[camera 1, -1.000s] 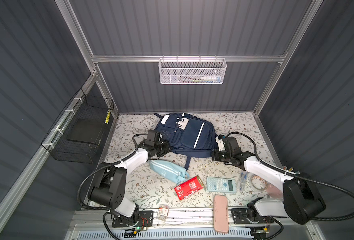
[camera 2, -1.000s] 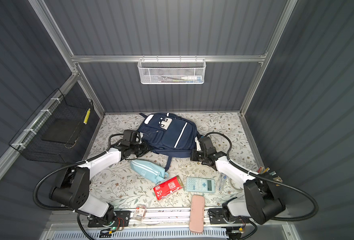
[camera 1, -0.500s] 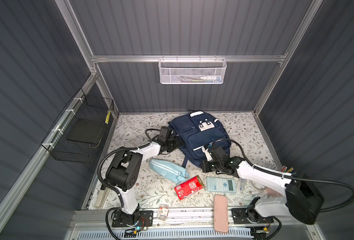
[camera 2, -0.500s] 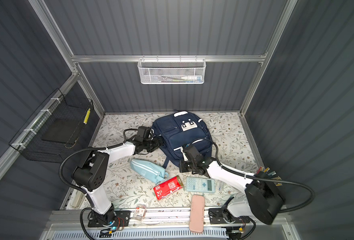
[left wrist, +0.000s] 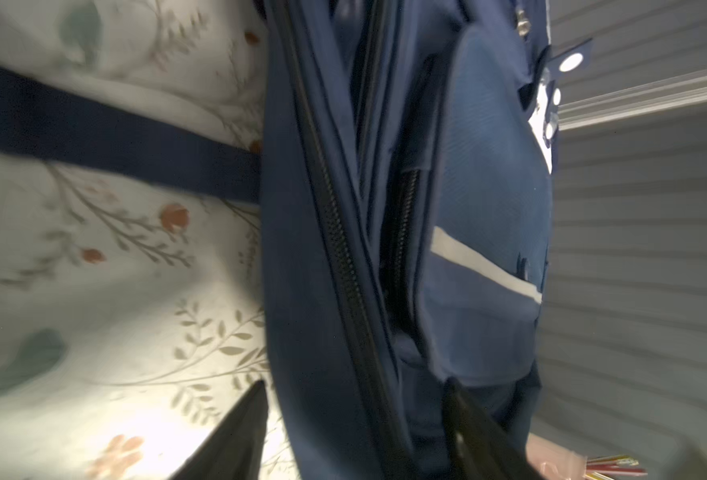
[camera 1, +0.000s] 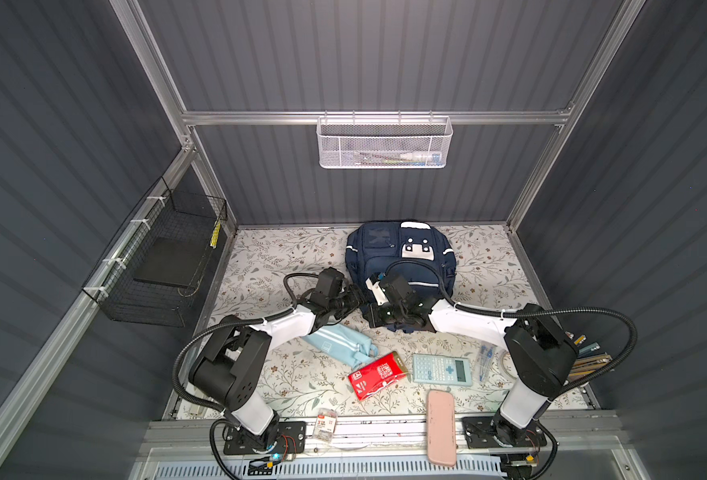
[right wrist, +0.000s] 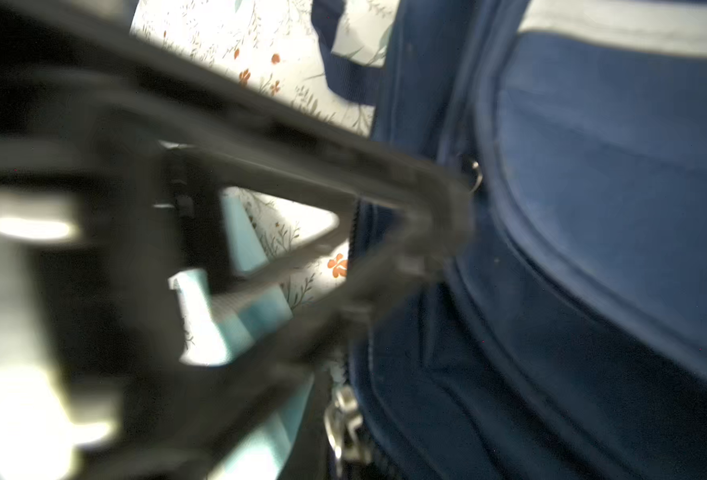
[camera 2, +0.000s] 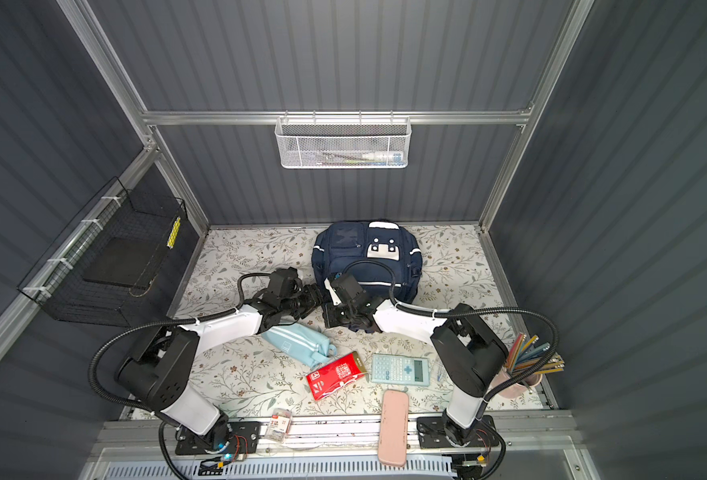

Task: Pack the student bag

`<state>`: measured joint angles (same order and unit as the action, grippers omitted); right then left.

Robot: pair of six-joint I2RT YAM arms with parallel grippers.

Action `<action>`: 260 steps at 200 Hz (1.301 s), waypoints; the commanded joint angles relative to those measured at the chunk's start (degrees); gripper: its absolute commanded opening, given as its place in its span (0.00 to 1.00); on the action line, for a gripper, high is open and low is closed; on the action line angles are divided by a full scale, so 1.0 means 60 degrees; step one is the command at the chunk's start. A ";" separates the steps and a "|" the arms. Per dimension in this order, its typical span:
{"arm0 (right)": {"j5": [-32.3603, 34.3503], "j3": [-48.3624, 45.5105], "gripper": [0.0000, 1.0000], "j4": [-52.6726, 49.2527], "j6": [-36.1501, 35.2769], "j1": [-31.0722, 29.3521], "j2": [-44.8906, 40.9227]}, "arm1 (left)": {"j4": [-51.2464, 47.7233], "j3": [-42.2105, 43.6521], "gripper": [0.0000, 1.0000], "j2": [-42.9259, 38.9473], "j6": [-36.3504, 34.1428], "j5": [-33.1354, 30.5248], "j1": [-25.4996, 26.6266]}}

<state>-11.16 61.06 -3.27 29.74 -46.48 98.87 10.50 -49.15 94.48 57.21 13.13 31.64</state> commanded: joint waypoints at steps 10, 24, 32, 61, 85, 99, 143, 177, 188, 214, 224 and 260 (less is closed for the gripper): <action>0.0334 -0.0256 0.00 0.0079 -0.0167 -0.0093 -0.0452 | 0.0540 -0.0619 0.04 0.0567 0.0164 0.0561 0.0009; 0.0678 -0.0602 0.00 -0.0268 -0.0166 0.0043 -0.0817 | 0.0077 -0.0656 0.00 0.0388 -0.0076 0.0410 -0.0182; 0.0866 -0.0859 0.00 -0.0461 -0.0113 0.0194 -0.1062 | -0.0122 -0.0617 0.00 0.0269 -0.0219 0.0437 -0.0409; 0.0993 -0.2093 0.00 -0.0916 -0.0221 0.1119 -0.2075 | -0.0655 -0.0677 0.00 -0.0116 -0.0695 0.0839 -0.1492; 0.1035 -0.2942 0.00 -0.1340 -0.0527 0.2122 -0.3003 | -0.1561 -0.1163 0.00 -0.0263 -0.1399 0.0686 -0.1826; 0.1139 -0.3259 0.00 -0.1554 -0.0780 0.2796 -0.3459 | -0.1791 -0.1430 0.00 -0.0221 -0.1606 0.0655 -0.1938; 0.1188 -0.3400 0.00 -0.2010 -0.1455 0.4866 -0.3678 | -0.2057 -0.2246 0.00 0.0377 -0.2097 0.0554 -0.2303; 0.1112 -0.2976 0.00 -0.2086 -0.1293 0.3447 -0.3624 | -0.2214 -0.2938 0.06 0.0989 -0.2301 0.0438 -0.1865; 0.1084 -0.2707 0.00 -0.2053 -0.1006 0.2654 -0.3542 | -0.2084 -0.3103 0.20 0.1229 -0.2218 0.0609 -0.1806; 0.1103 -0.1647 0.00 -0.1499 -0.0283 0.0878 -0.2932 | -0.2533 -0.3069 0.70 0.0893 -0.2595 0.0000 -0.1787; 0.1052 -0.1006 0.00 -0.1296 -0.0077 0.0505 -0.2388 | -0.2764 -0.2833 0.78 0.0523 -0.2664 -0.0362 -0.1801; 0.0640 0.1401 0.00 -0.0847 -0.0196 -0.0112 -0.0195 | -0.1984 -0.1215 0.77 -0.0641 -0.1627 0.0424 -0.1699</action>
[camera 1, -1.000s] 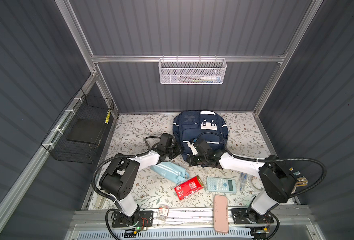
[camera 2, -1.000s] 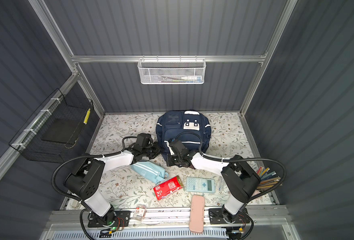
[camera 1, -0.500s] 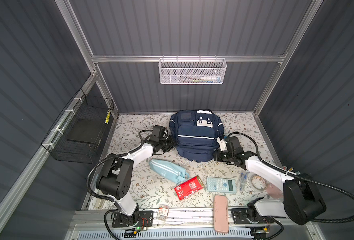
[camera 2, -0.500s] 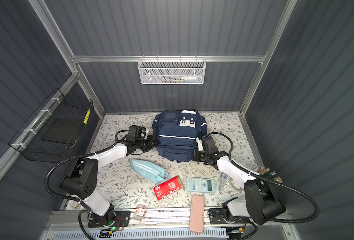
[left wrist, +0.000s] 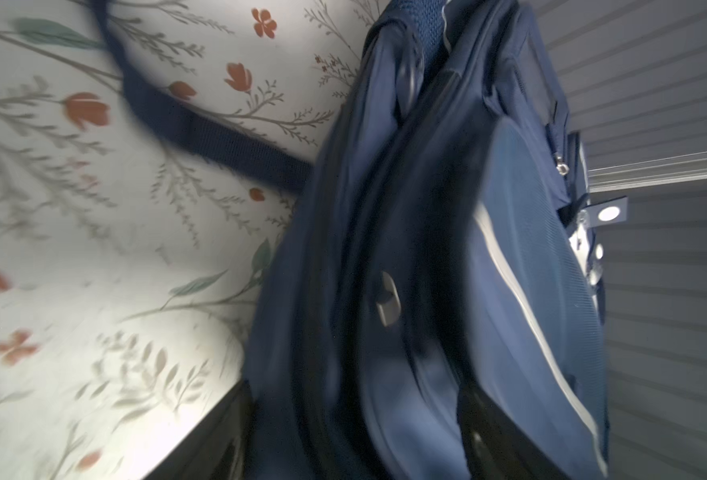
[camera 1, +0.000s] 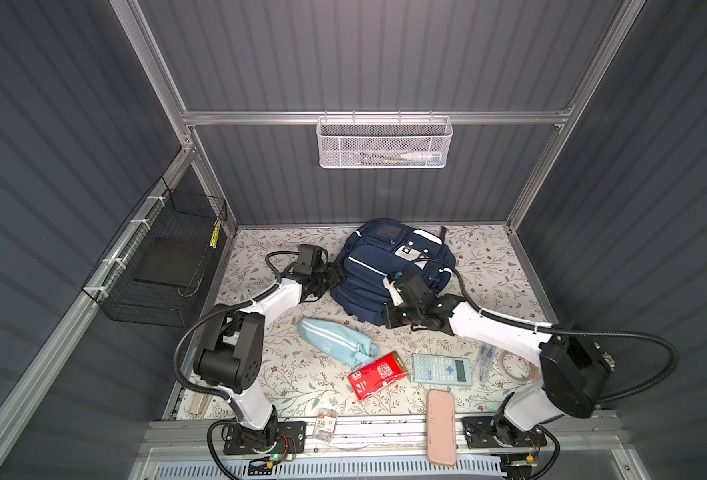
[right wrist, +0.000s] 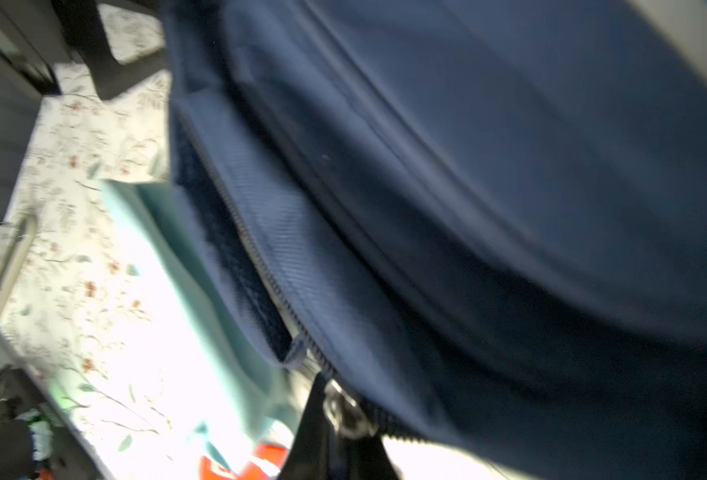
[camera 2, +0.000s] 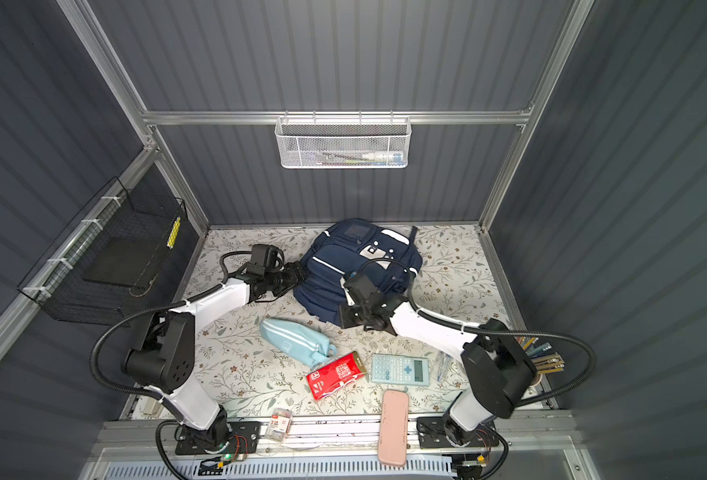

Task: Pack the student bag

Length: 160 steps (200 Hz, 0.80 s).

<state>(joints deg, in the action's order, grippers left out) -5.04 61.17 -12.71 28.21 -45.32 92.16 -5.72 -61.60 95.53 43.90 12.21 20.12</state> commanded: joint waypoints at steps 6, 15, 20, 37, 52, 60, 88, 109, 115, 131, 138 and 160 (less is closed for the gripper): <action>-0.0454 0.1721 0.00 0.0729 -0.0035 -0.0412 0.1223 | 0.1068 0.1159 0.77 -0.0947 0.0925 0.0719 0.0341; -0.0570 0.2108 0.00 0.0702 -0.0169 -0.0550 0.1577 | 0.1319 0.1321 0.77 -0.1001 0.1193 0.0808 0.0596; -0.0588 0.2300 0.00 0.0651 -0.0213 -0.0626 0.1726 | 0.1305 0.1296 0.77 -0.0971 0.1237 0.0807 0.0746; -0.0652 0.2480 0.00 0.0650 -0.0206 -0.0751 0.2009 | 0.1416 0.1093 0.75 -0.0712 0.1332 0.0711 0.1242; -0.0600 0.2297 0.00 0.0668 -0.0172 -0.0763 0.1964 | 0.1469 0.0864 0.68 -0.0368 0.1346 0.0719 0.1378; -0.0567 0.2101 0.00 0.0729 -0.0177 -0.0767 0.1853 | 0.1642 0.0819 0.59 -0.0159 0.1397 0.0851 0.1378; -0.0271 0.1426 0.00 0.0600 -0.0288 -0.0674 0.1377 | 0.1557 0.0569 0.12 0.0397 0.1316 0.1481 0.1343; 0.0003 0.0585 0.00 0.0456 -0.0163 -0.0321 0.0755 | 0.1200 0.0527 0.00 0.0142 0.1103 0.1410 0.1116; 0.0080 0.0311 0.00 0.0390 -0.0151 -0.0173 0.0546 | 0.1065 0.0530 0.00 0.0012 0.1031 0.1422 0.0983; 0.0310 -0.0524 0.00 0.0240 -0.0204 0.0351 -0.0035 | 0.0757 0.0533 0.00 -0.0383 0.0841 0.1440 0.0561; 0.0361 -0.0883 0.00 0.0175 -0.0204 0.0667 -0.0260 | 0.0585 0.0496 0.00 -0.0521 0.0741 0.1494 0.0362; 0.0507 -0.1830 0.00 0.0030 -0.0410 0.1618 -0.0984 | 0.0019 0.0321 0.00 -0.0828 0.0327 0.1538 -0.0075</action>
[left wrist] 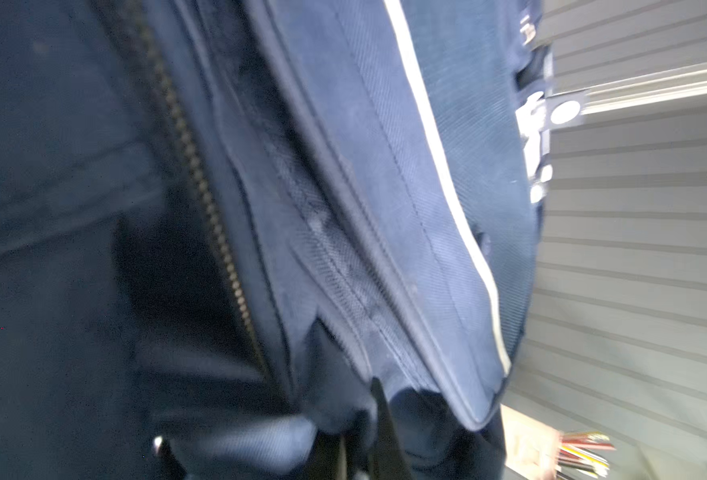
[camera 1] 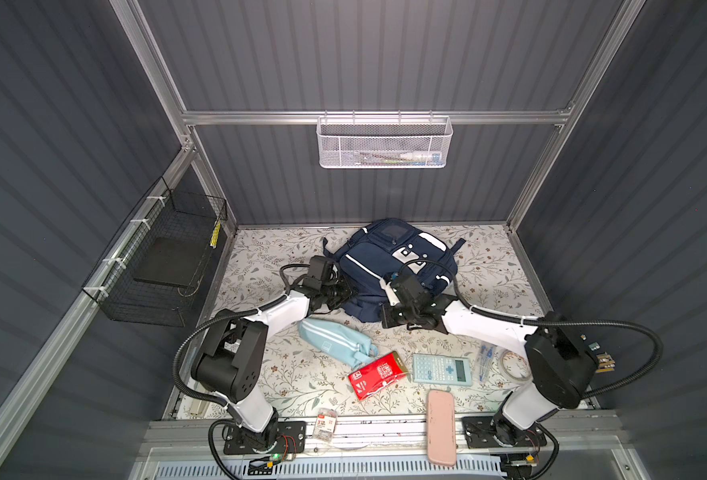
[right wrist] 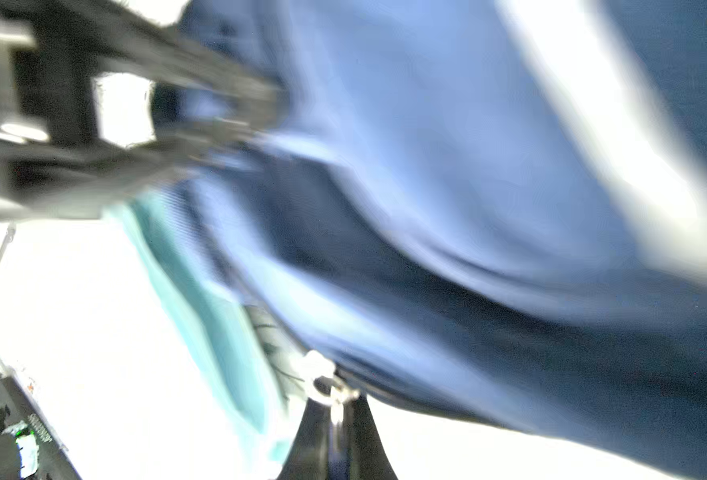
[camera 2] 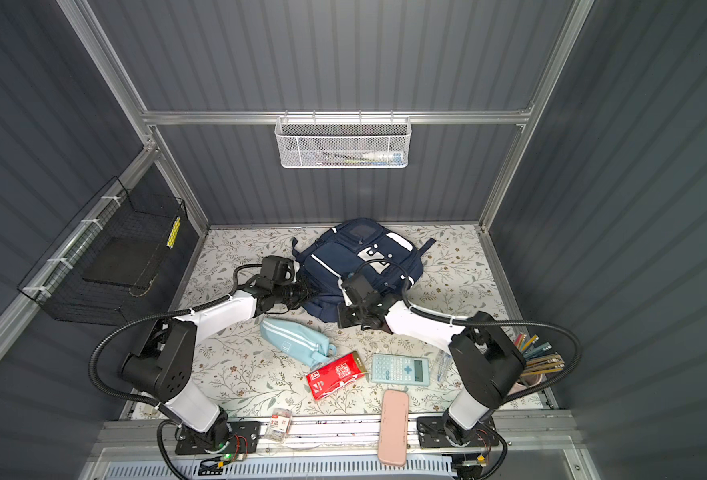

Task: Pack the student bag

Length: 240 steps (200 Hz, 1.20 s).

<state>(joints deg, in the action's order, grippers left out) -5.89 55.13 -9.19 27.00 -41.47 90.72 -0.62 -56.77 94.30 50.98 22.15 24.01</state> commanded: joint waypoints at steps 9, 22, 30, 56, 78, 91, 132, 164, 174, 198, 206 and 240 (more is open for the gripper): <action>0.0862 -0.1100 0.00 -0.0656 -0.0328 0.1335 -0.1037 | -0.1139 -0.0639 0.00 -0.0693 -0.1062 -0.0235 -0.0832; 0.1122 -0.1420 0.00 -0.0748 -0.0392 0.1901 -0.1412 | -0.1375 -0.0770 0.00 -0.0822 -0.1216 -0.0337 -0.0931; 0.1234 -0.1593 0.00 -0.0767 -0.0350 0.2280 -0.1575 | -0.1383 -0.0798 0.00 -0.0886 -0.1217 -0.0298 -0.0990; 0.1339 -0.1864 0.00 -0.0670 -0.0176 0.3513 -0.1693 | -0.1673 -0.1015 0.00 -0.1022 -0.1394 -0.0249 -0.1182; 0.1465 -0.1863 0.00 -0.0561 -0.0351 0.3933 -0.1740 | -0.1676 -0.1082 0.00 -0.1087 -0.1375 -0.0135 -0.1415; 0.1227 -0.1806 0.00 -0.0661 -0.0597 0.3942 -0.1887 | -0.1569 -0.1099 0.00 -0.1070 -0.1295 0.0013 -0.1438; -0.1424 -0.1503 0.00 0.0110 -0.0658 0.1764 -0.2305 | -0.0252 -0.0670 0.00 -0.0501 -0.0488 0.0496 -0.1004; -0.1077 0.0086 0.00 -0.0282 -0.0310 -0.0140 -0.1196 | 0.0291 -0.0495 0.00 -0.0270 -0.0143 0.0190 -0.0457; -0.0895 0.0134 0.00 -0.0354 -0.0176 -0.0107 -0.0992 | 0.0264 -0.0456 0.00 -0.0331 -0.0114 0.0187 -0.0543; -0.0286 -0.0585 0.00 -0.0699 -0.0019 0.0750 -0.1259 | -0.0278 -0.0548 0.00 -0.0603 -0.0421 0.0231 -0.1052; -0.0087 -0.1023 0.00 -0.0761 0.0043 0.1219 -0.1526 | -0.0594 -0.0653 0.00 -0.0678 -0.0615 0.0201 -0.1244; 0.0774 -0.2638 0.00 -0.0873 0.0092 0.3411 -0.2575 | -0.0914 -0.0934 0.00 -0.0722 -0.0837 0.0713 -0.2061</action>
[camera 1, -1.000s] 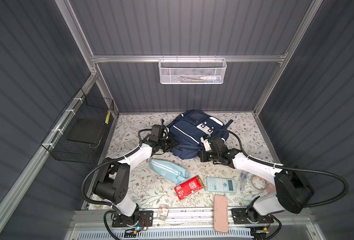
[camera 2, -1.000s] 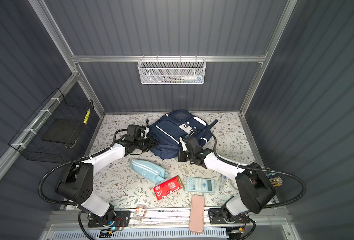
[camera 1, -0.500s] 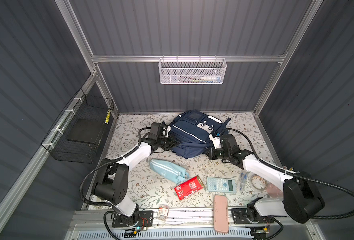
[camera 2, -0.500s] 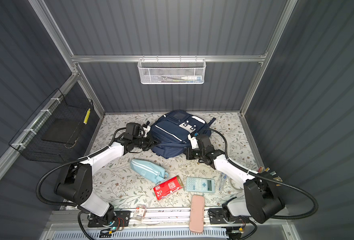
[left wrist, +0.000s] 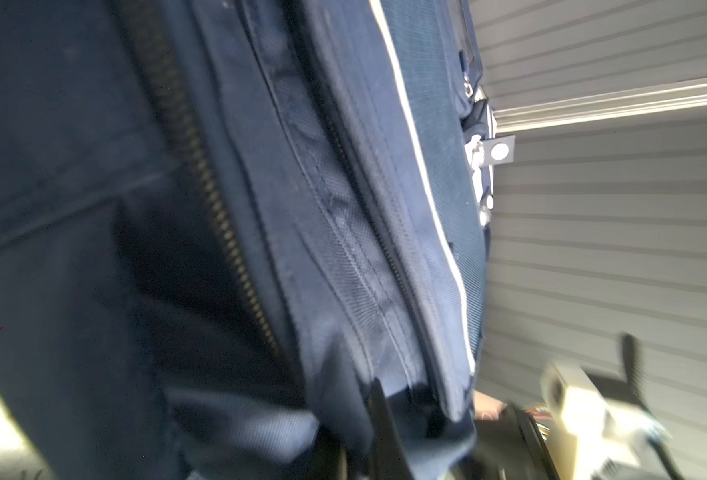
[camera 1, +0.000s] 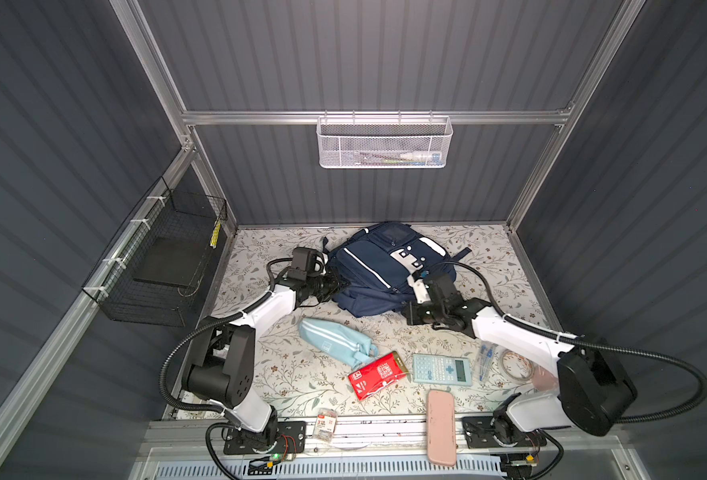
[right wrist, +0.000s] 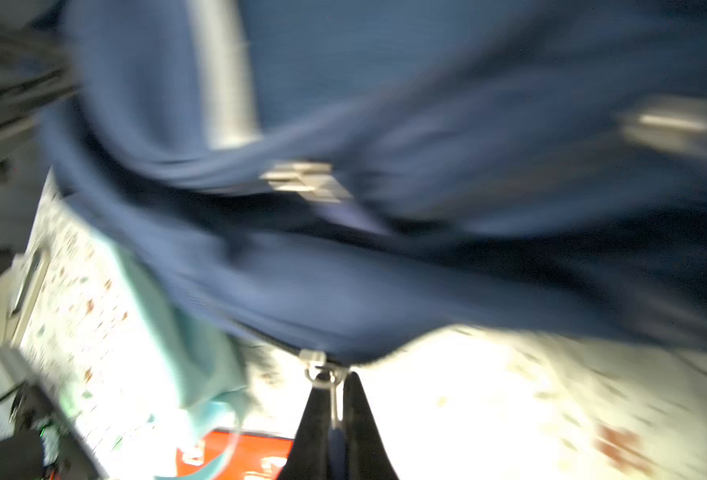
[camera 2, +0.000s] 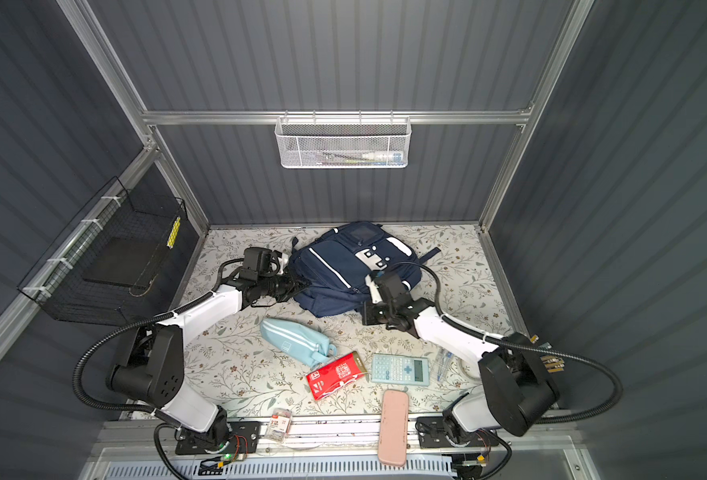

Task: Pack the student bag

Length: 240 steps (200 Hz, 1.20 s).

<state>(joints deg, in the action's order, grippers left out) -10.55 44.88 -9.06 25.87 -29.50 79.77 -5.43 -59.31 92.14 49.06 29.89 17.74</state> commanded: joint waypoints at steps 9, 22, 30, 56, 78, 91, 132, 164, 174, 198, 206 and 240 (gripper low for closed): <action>0.1777 -0.1218 0.00 -0.0693 0.0256 0.1722 -0.0967 | -0.0229 -0.0612 0.00 -0.0371 -0.0601 -0.0598 -0.1029; 0.2126 -0.1357 0.00 -0.0582 0.0302 0.2065 -0.1089 | -0.0224 -0.0678 0.00 -0.0360 -0.0597 -0.0540 -0.1034; 0.2198 -0.1421 0.00 -0.0418 0.0316 0.2261 -0.1060 | -0.0243 -0.0719 0.00 -0.0356 -0.0589 -0.0499 -0.1062; 0.2359 -0.1302 0.00 -0.0503 0.0478 0.3079 -0.0576 | -0.0610 -0.0812 0.00 -0.0490 -0.0788 -0.0415 -0.1591; 0.1838 -0.1687 0.00 -0.0151 0.0476 0.3809 -0.0757 | -0.0678 -0.0824 0.00 -0.0706 -0.0897 -0.0121 -0.2279; 0.1293 -0.1776 0.00 0.0161 0.0209 0.3715 -0.0884 | -0.0691 -0.0905 0.00 -0.0539 -0.0975 0.0086 -0.2195; 0.1432 -0.1501 0.00 -0.0367 0.0402 0.2415 -0.0815 | -0.0103 -0.0622 0.00 -0.0054 -0.0826 0.0084 -0.1887; 0.1381 -0.1499 0.17 -0.0469 0.0448 0.0813 -0.1392 | 0.0025 -0.0949 0.03 0.0449 -0.0896 0.0155 -0.1727; 0.1528 -0.1376 0.38 -0.0705 0.0536 0.0559 -0.1452 | 0.0093 -0.0997 0.15 0.0596 -0.0896 0.0242 -0.1726; 0.1886 -0.1220 0.64 -0.1104 0.0604 0.0565 -0.1681 | 0.0195 -0.1041 0.44 0.0677 -0.0881 0.0371 -0.1725; 0.2031 -0.1133 0.67 -0.1244 0.0544 0.0569 -0.1816 | 0.0139 -0.1050 0.48 0.0617 -0.0900 0.0373 -0.1726; 0.1788 -0.0756 0.73 -0.0723 -0.0927 0.0566 -0.1988 | -0.0444 -0.1039 0.66 -0.0197 -0.1394 -0.0645 -0.1199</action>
<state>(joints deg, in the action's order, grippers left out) -1.50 37.43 -14.26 27.31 -25.96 68.40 -5.98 -63.96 95.85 44.07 31.24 7.44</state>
